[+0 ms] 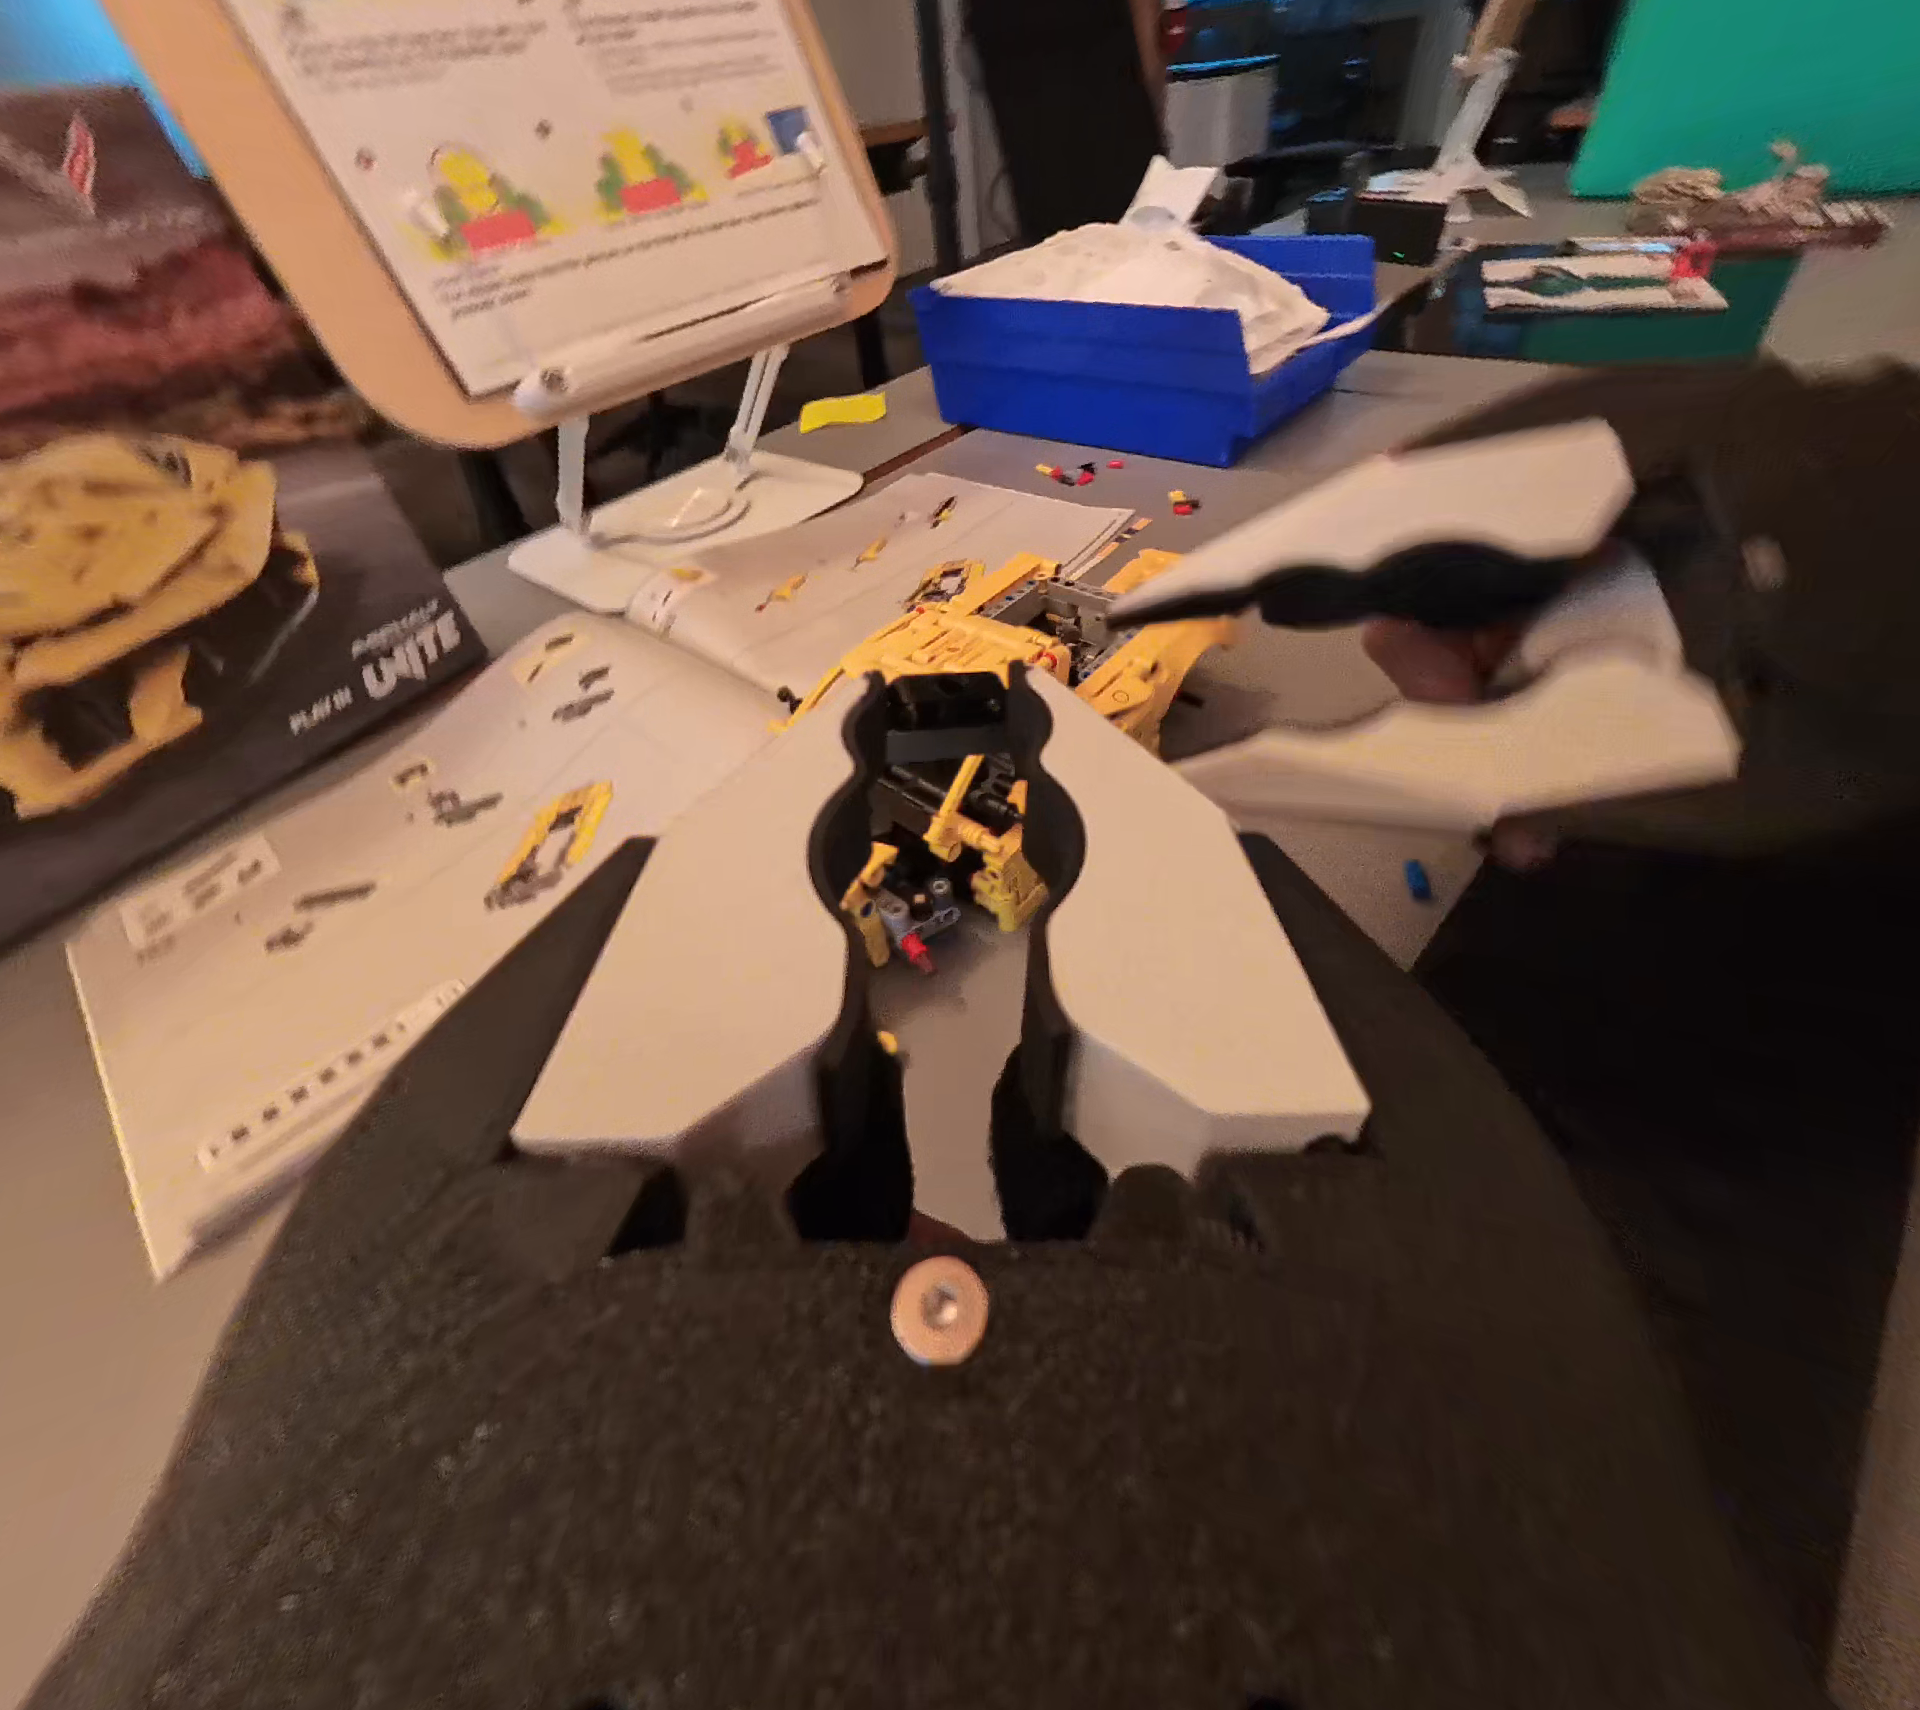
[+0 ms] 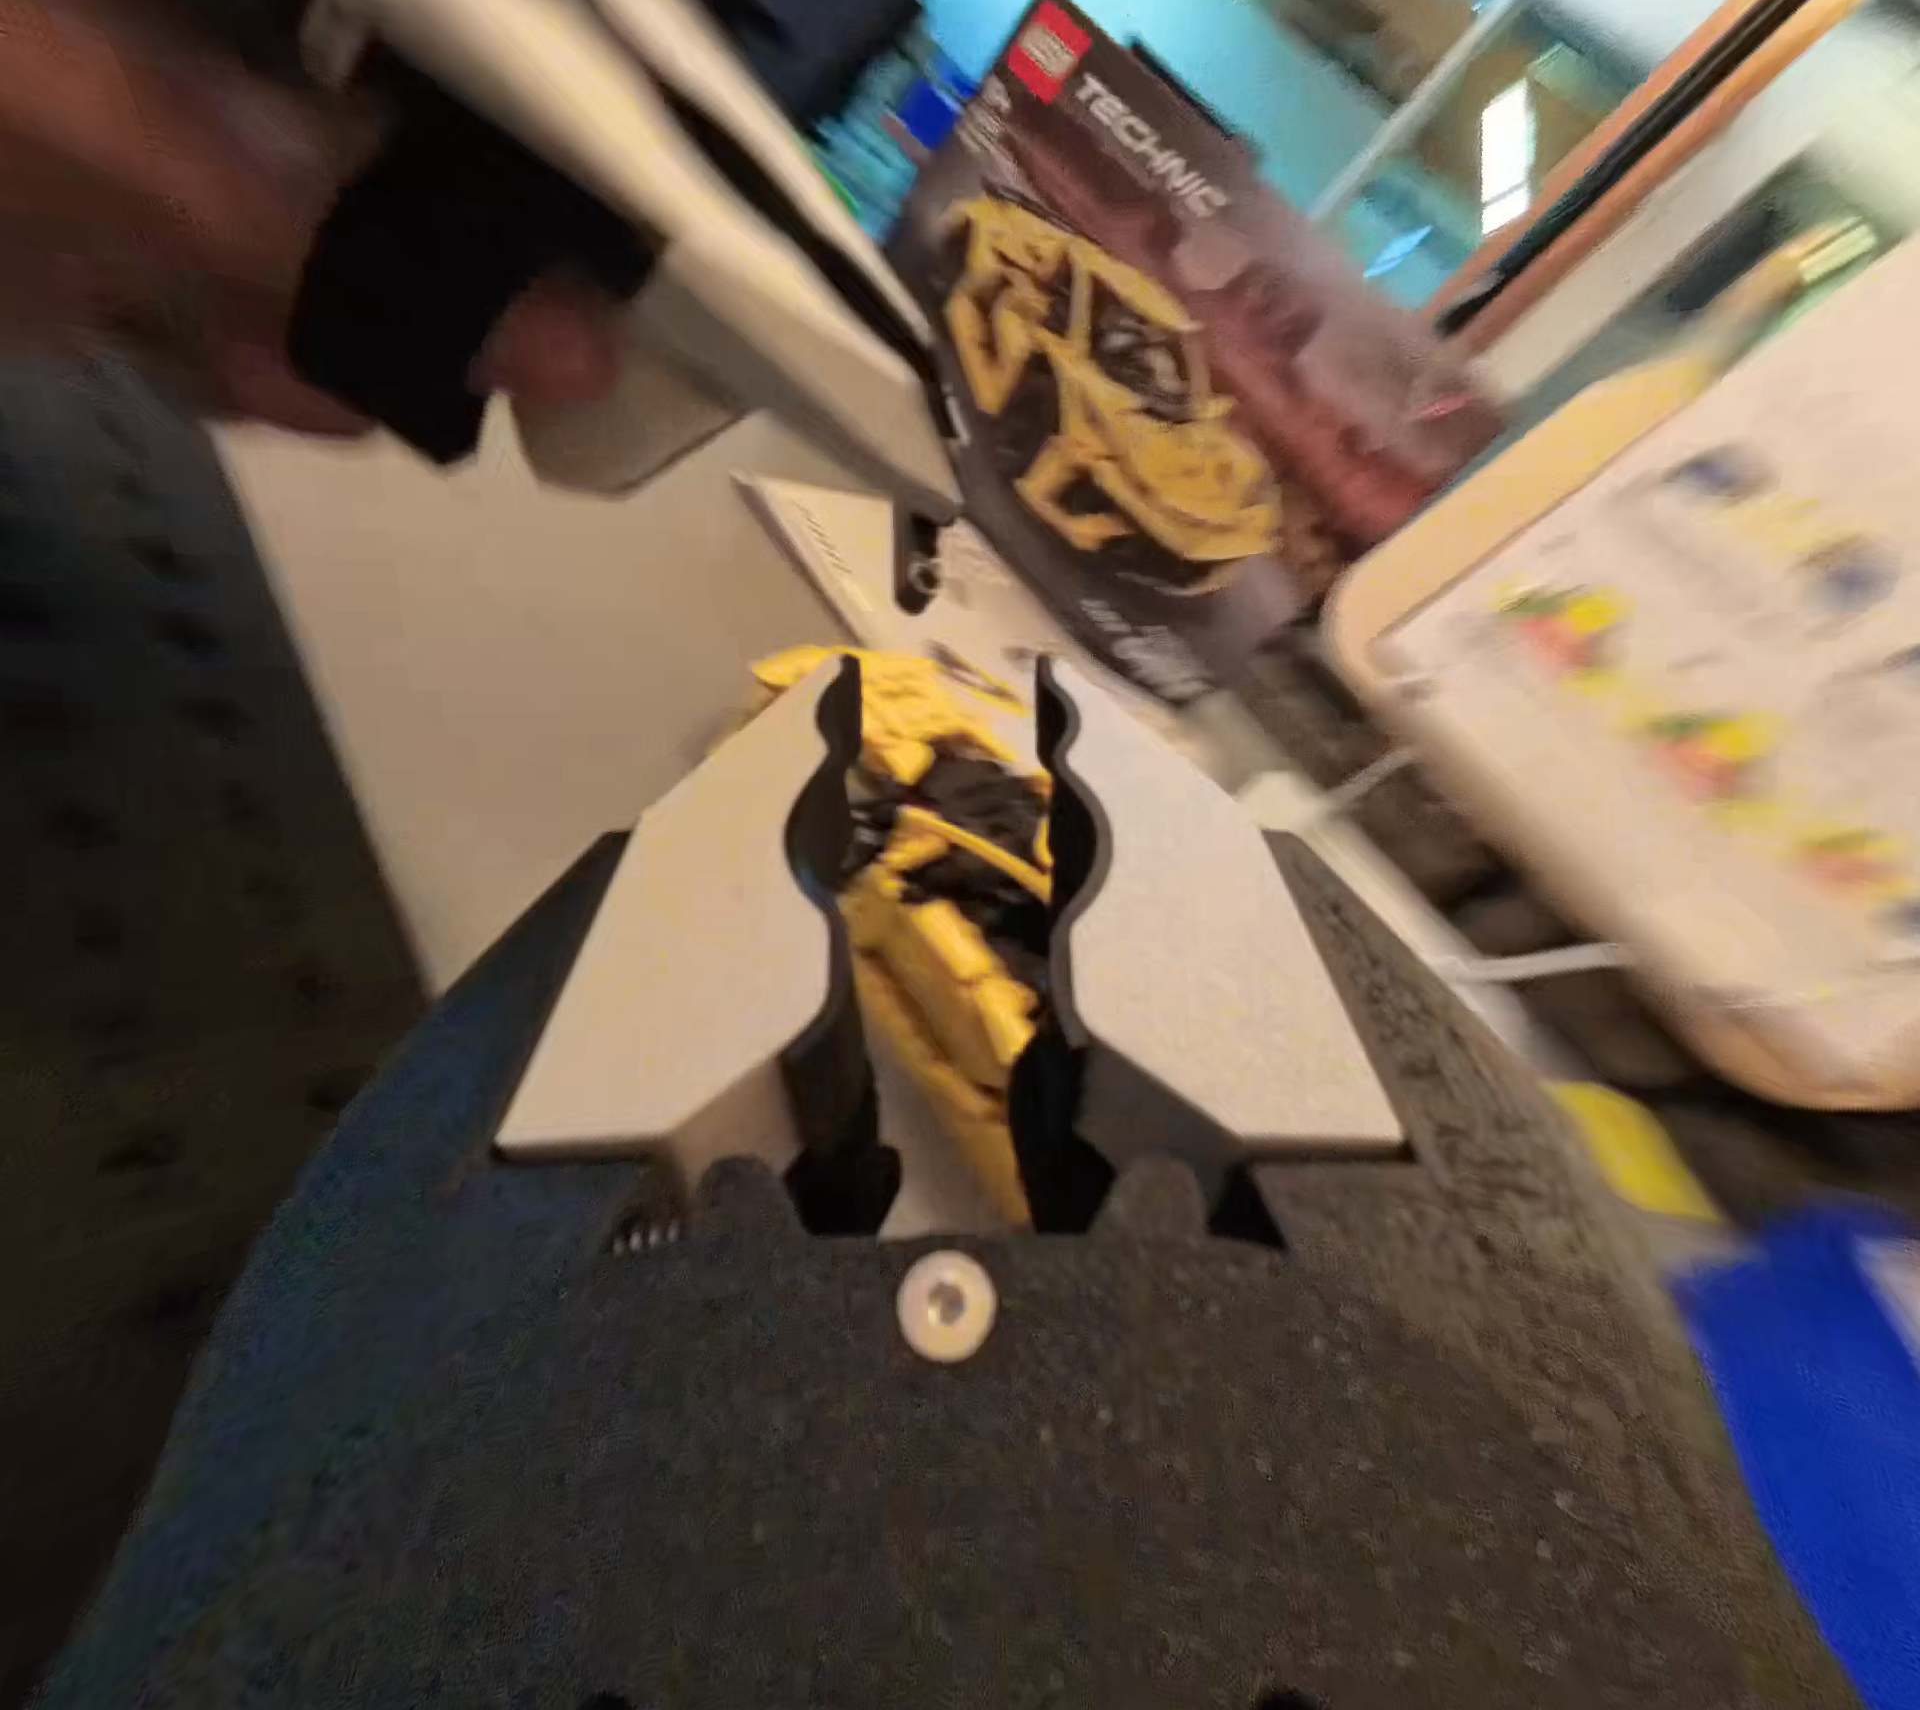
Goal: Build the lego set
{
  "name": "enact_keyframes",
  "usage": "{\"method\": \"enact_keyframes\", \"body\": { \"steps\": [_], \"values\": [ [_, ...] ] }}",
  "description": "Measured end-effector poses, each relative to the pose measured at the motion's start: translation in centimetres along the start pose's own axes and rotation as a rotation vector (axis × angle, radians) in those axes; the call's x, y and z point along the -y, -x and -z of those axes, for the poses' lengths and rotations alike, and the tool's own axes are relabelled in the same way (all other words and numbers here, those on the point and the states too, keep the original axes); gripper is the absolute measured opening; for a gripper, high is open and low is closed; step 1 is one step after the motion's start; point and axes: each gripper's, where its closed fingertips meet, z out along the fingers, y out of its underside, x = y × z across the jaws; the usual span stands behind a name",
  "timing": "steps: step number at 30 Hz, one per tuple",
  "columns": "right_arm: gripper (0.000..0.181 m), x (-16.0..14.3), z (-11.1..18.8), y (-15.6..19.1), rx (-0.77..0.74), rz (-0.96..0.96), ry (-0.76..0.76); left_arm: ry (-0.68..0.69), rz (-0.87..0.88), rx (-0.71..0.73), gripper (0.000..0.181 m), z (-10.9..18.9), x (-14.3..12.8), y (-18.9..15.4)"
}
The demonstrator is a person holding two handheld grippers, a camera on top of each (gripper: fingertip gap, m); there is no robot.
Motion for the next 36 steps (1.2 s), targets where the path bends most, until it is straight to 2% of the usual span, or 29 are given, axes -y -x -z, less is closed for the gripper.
{"method": "enact_keyframes", "body": {
  "steps": [2,6,8,10,12,14,16,19,23,25,26,27,32,36],
  "values": [
    [0.037,0.3,0.5,-0.8,0.187,-0.361,-0.065,-0.052,-0.099,-0.066,0.022,0.6,0.1,-0.9],
    [0.034,2.0,2.3,-0.1,0.767,-1.062,-0.201,-0.238,-0.205,-0.196,0.022,1.7,1.2,-3.7],
    [0.048,2.1,2.6,1.0,0.989,-1.242,-0.154,-0.284,-0.237,-0.239,0.022,2.0,1.8,-4.7],
    [0.046,2.1,2.8,2.3,1.092,-1.291,-0.099,-0.303,-0.248,-0.288,0.022,2.3,1.8,-5.8],
    [0.043,2.0,2.8,2.9,1.113,-1.296,-0.075,-0.309,-0.280,-0.311,0.022,2.4,1.7,-6.5],
    [0.027,2.5,3.5,2.8,1.173,-1.305,-0.104,-0.314,-0.298,-0.323,0.022,2.4,1.7,-6.9],
    [0.024,2.4,3.6,3.0,1.185,-1.312,-0.097,-0.308,-0.318,-0.325,0.022,2.4,1.5,-7.0],
    [0.023,2.6,3.8,2.7,1.200,-1.324,-0.115,-0.311,-0.315,-0.334,0.022,2.5,1.5,-7.0],
    [0.038,3.3,4.4,2.2,1.284,-1.420,-0.153,-0.295,-0.340,-0.350,0.022,2.4,1.1,-7.5],
    [0.032,3.2,4.4,3.2,1.288,-1.372,-0.109,-0.264,-0.375,-0.365,0.022,2.0,0.4,-8.2],
    [0.023,3.2,4.5,3.4,1.288,-1.356,-0.101,-0.258,-0.392,-0.362,0.022,1.8,0.2,-8.4],
    [0.016,2.8,4.2,3.4,1.251,-1.330,-0.094,-0.254,-0.401,-0.352,0.020,1.7,0.2,-8.4],
    [0.016,0.7,2.3,2.9,1.076,-1.326,-0.021,-0.140,-0.471,-0.191,0.016,0.3,-1.1,-6.8],
    [0.016,-0.5,1.2,1.3,0.908,-1.312,-0.038,-0.034,-0.553,-0.044,0.016,-0.4,-2.3,-5.8]
  ]
}}
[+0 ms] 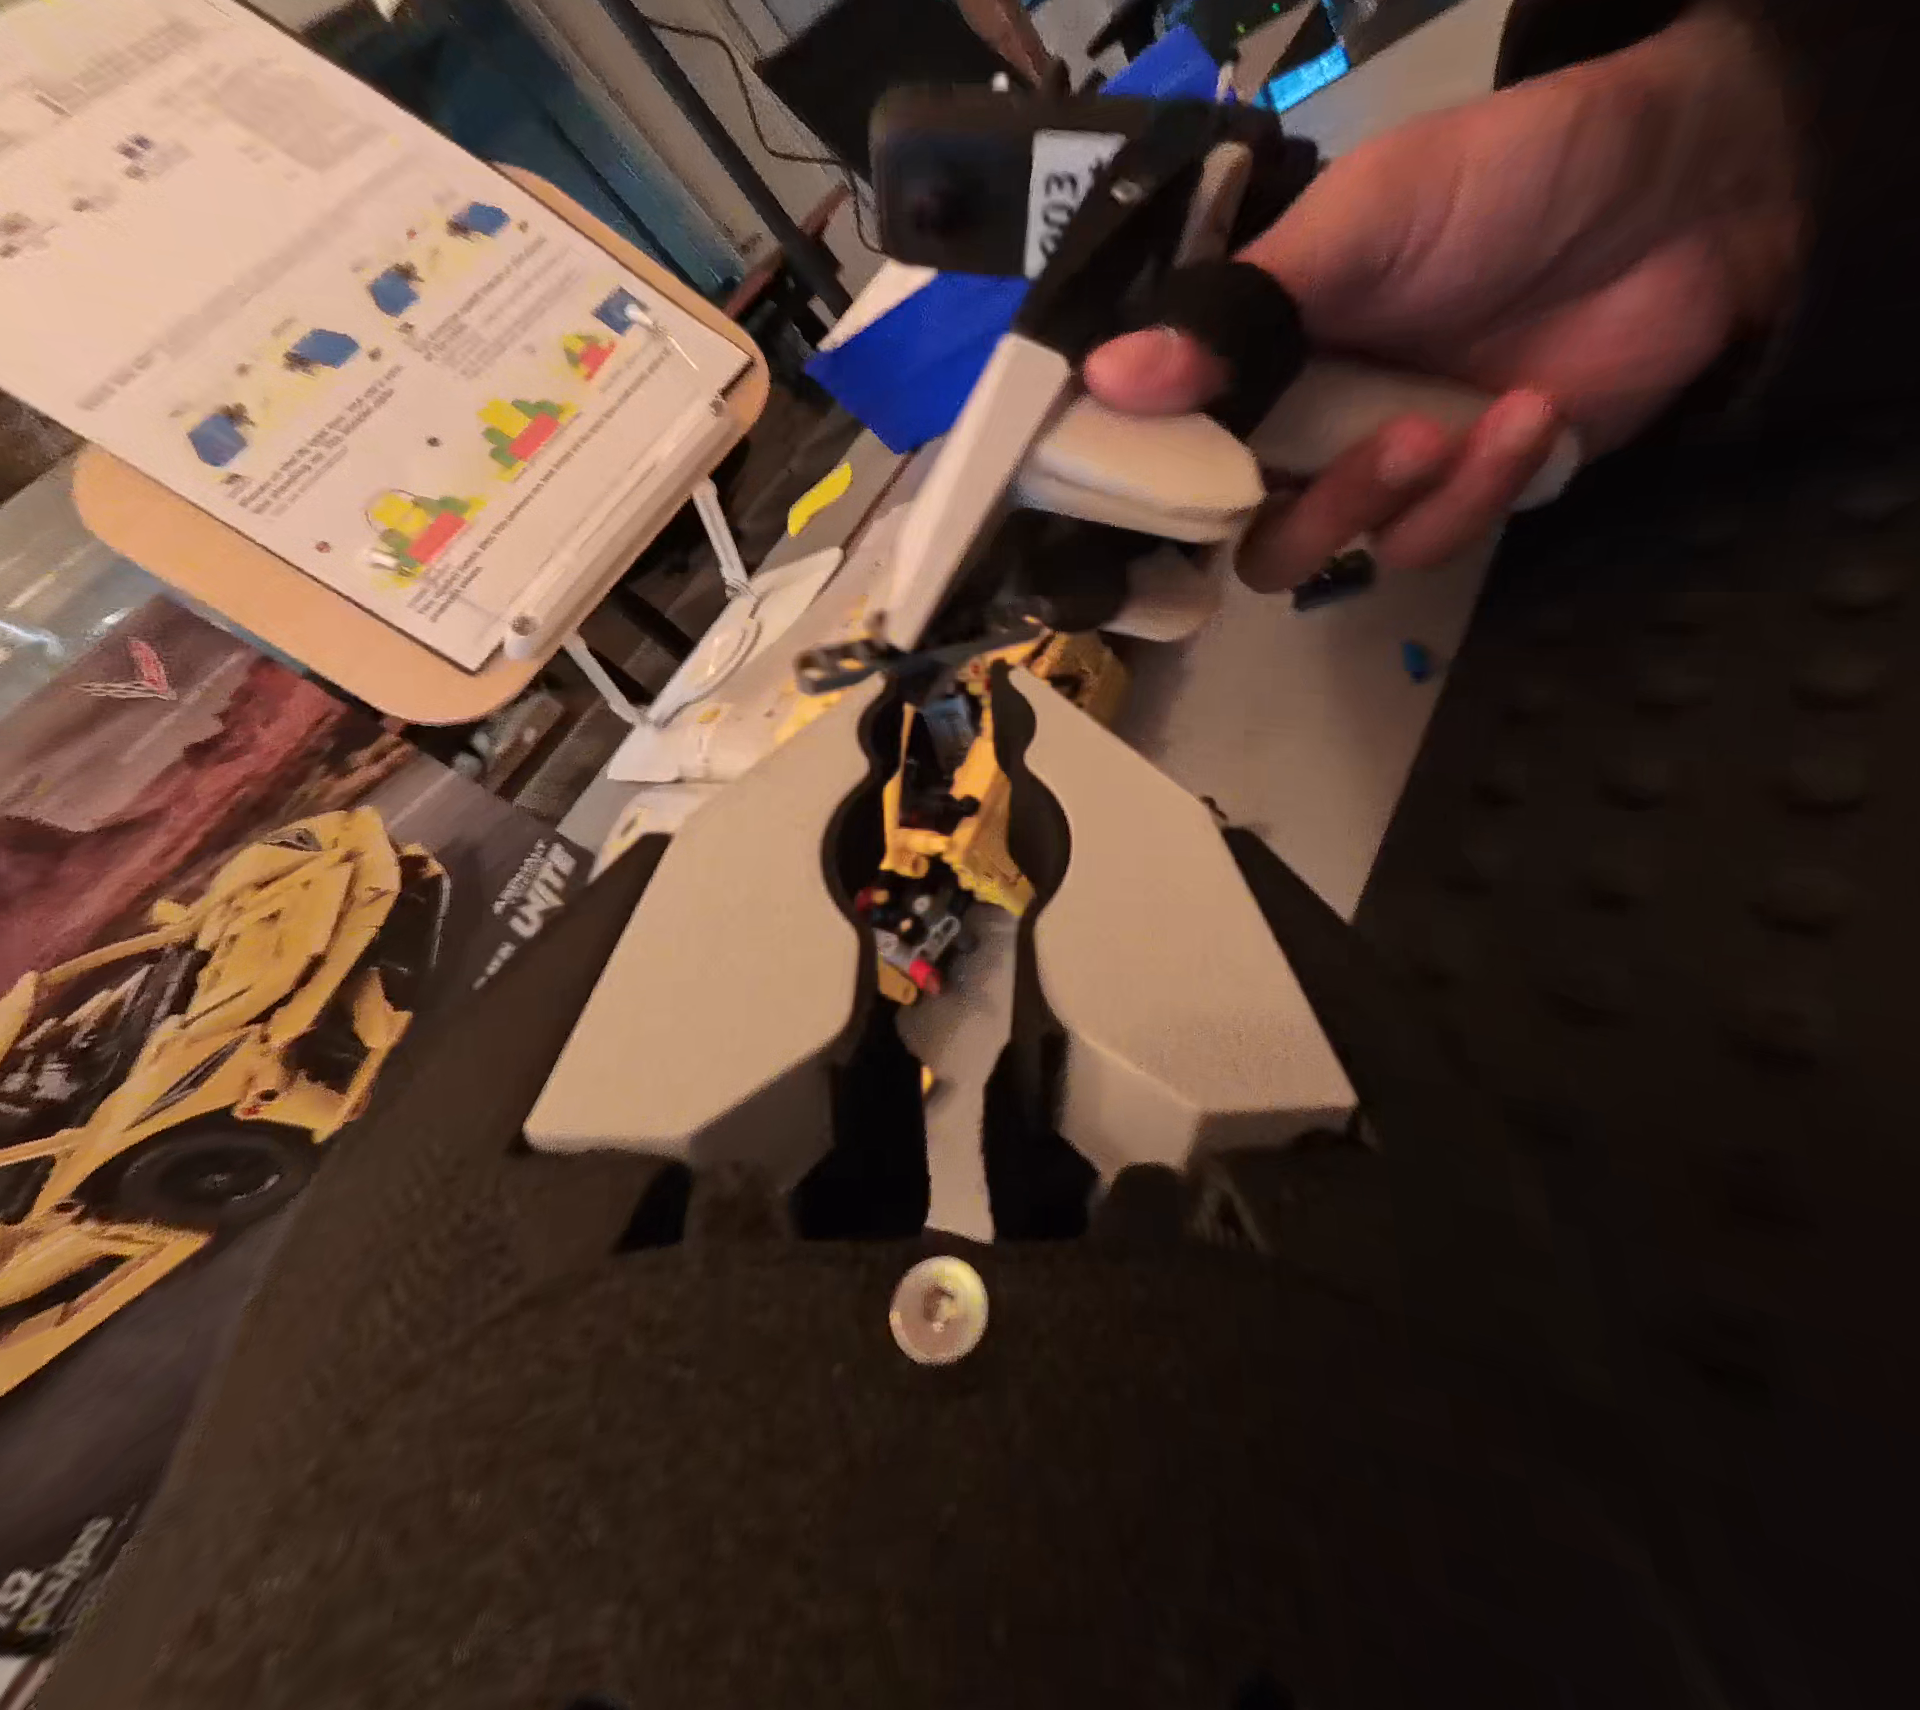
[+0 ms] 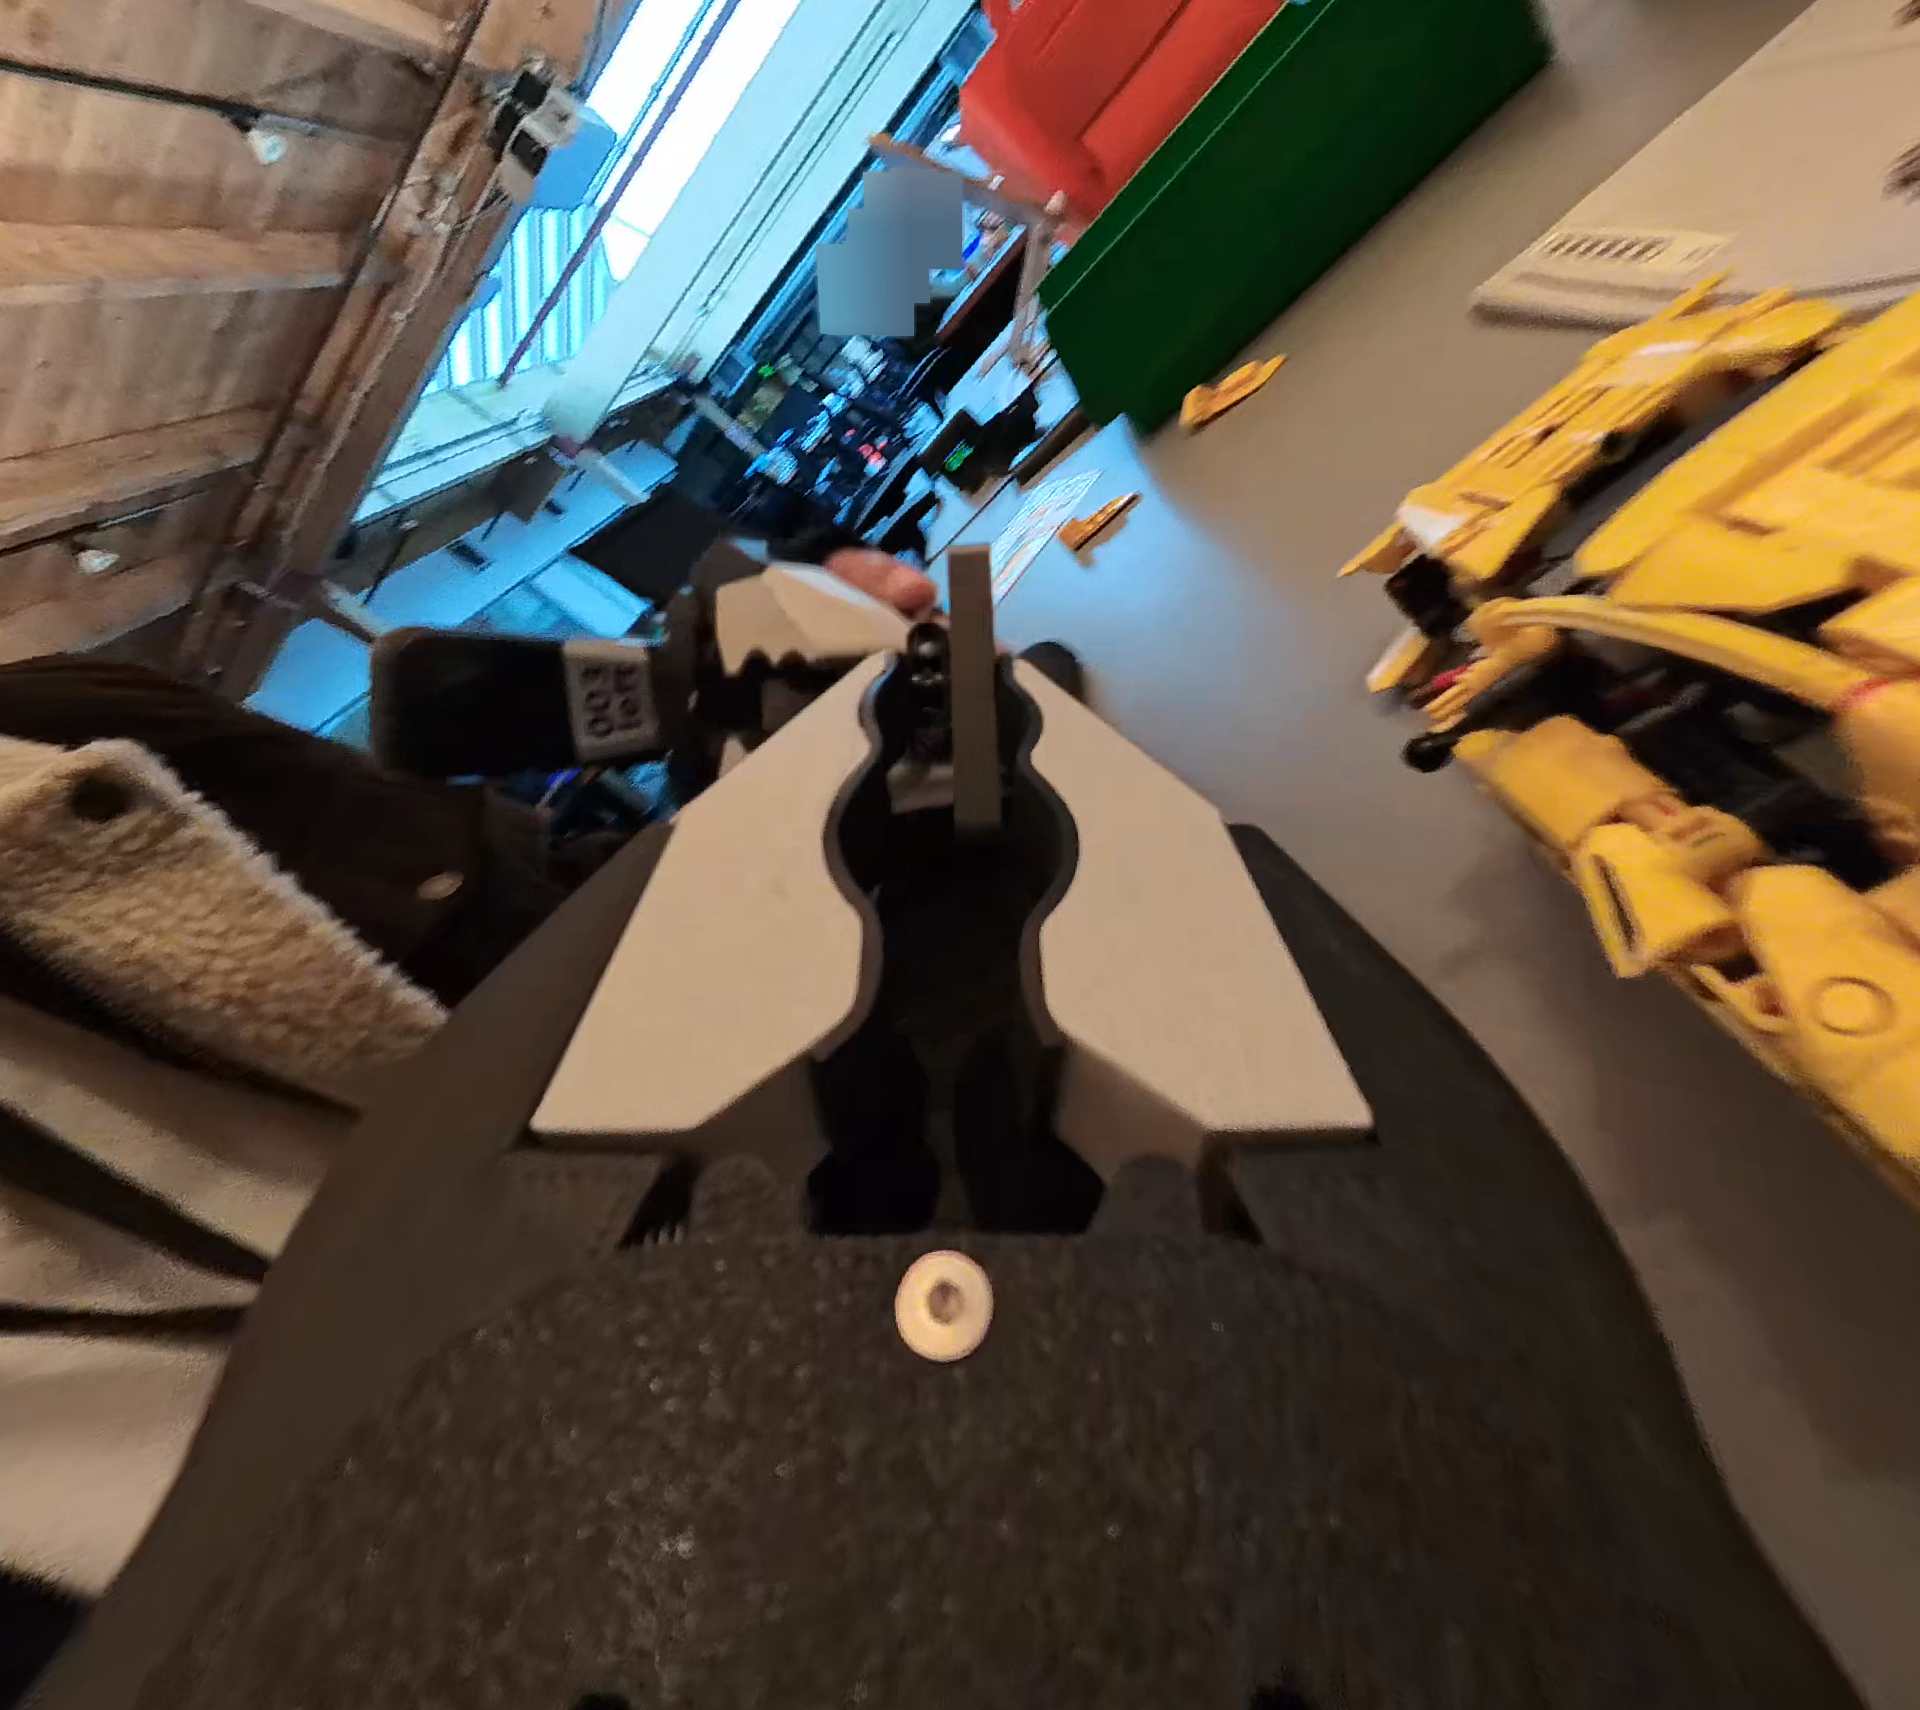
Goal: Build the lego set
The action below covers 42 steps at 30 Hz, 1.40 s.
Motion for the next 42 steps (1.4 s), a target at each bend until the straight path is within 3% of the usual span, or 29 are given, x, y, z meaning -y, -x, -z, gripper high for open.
{"method": "enact_keyframes", "body": {
  "steps": [3,7,14,16,18,21,23,29,32,36,39,41,42],
  "values": [
    [0.016,1.1,0.5,0.2,-0.009,0.046,-0.065,0.086,0.057,-0.001,0.030,-1.0,-1.4,-0.5],
    [0.016,1.4,0.2,2.3,0.077,0.114,-0.093,0.045,0.434,-0.065,0.050,-1.5,-1.6,0.5],
    [0.016,1.0,-0.3,2.2,-0.078,0.414,-0.062,-0.267,0.899,-0.296,0.049,0.7,2.1,1.8],
    [0.016,0.3,-0.7,2.9,-0.039,0.424,-0.032,-0.317,0.983,-0.340,0.049,1.2,2.5,2.3],
    [0.016,-0.2,-1.1,3.6,0.007,0.417,-0.011,-0.349,0.999,-0.346,0.044,1.6,2.8,2.6],
    [0.016,-0.4,-1.2,4.0,0.040,0.379,-0.002,-0.374,0.987,-0.388,0.016,1.9,3.3,2.2],
    [0.016,-0.8,-1.3,4.3,0.064,0.375,0.014,-0.380,0.989,-0.399,0.008,2.0,3.5,2.1],
    [0.028,-1.1,-1.6,3.6,0.054,0.316,0.031,-0.405,1.106,-0.370,0.007,2.5,2.4,4.0],
    [0.026,-1.1,-1.7,3.5,0.059,0.293,0.036,-0.441,1.165,-0.384,0.007,2.9,2.4,4.7],
    [0.008,-1.5,-1.8,3.2,0.022,0.349,0.056,-0.434,1.187,-0.445,0.007,2.7,2.8,3.8],
    [0.007,-1.2,-1.6,3.0,0.034,0.264,0.051,-0.439,1.232,-0.451,0.008,2.4,2.7,3.9],
    [0.007,-0.3,-1.2,2.9,0.060,0.186,0.000,-0.438,1.220,-0.413,0.033,2.2,2.6,4.0],
    [0.007,0.0,-1.0,3.0,0.071,0.170,-0.015,-0.432,1.195,-0.406,0.034,2.1,2.7,3.8]
  ]
}}
